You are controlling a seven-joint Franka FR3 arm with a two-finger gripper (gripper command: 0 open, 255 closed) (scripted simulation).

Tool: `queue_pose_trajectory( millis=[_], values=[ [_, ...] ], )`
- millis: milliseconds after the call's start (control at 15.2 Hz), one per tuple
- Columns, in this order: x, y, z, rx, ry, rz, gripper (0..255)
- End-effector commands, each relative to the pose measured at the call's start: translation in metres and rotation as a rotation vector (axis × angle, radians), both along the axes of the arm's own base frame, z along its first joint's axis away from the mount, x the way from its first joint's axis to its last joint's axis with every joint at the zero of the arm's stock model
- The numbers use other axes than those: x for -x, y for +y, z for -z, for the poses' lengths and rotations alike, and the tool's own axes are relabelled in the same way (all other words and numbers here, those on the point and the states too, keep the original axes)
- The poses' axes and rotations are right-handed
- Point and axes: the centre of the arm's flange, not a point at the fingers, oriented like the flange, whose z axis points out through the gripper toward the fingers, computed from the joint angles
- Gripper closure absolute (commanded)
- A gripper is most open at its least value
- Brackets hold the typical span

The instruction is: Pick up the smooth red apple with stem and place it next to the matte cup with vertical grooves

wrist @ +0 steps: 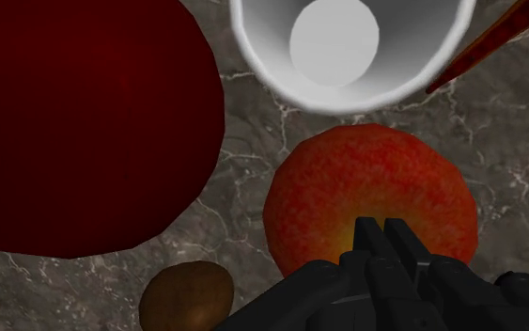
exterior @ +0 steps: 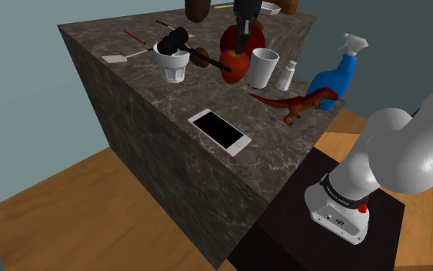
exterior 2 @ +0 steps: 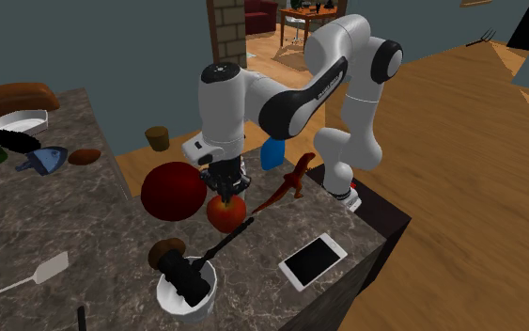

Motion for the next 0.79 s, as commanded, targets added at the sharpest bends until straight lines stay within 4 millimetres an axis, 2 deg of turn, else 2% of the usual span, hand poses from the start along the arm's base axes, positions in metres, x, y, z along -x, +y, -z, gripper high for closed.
queue_pose_trajectory(
  millis=[0, 330, 396, 726],
  values=[
    [0.0, -0.0001, 0.0011, 0.0, -0.001, 0.0, 255],
    [0.0, -0.0001, 0.0011, 0.0, -0.001, 0.0, 255],
    [0.0, -0.0001, 0.0011, 0.0, -0.001, 0.0, 0],
    [0.0, -0.0002, 0.0011, 0.0, -0.001, 0.0, 0]
  ],
)
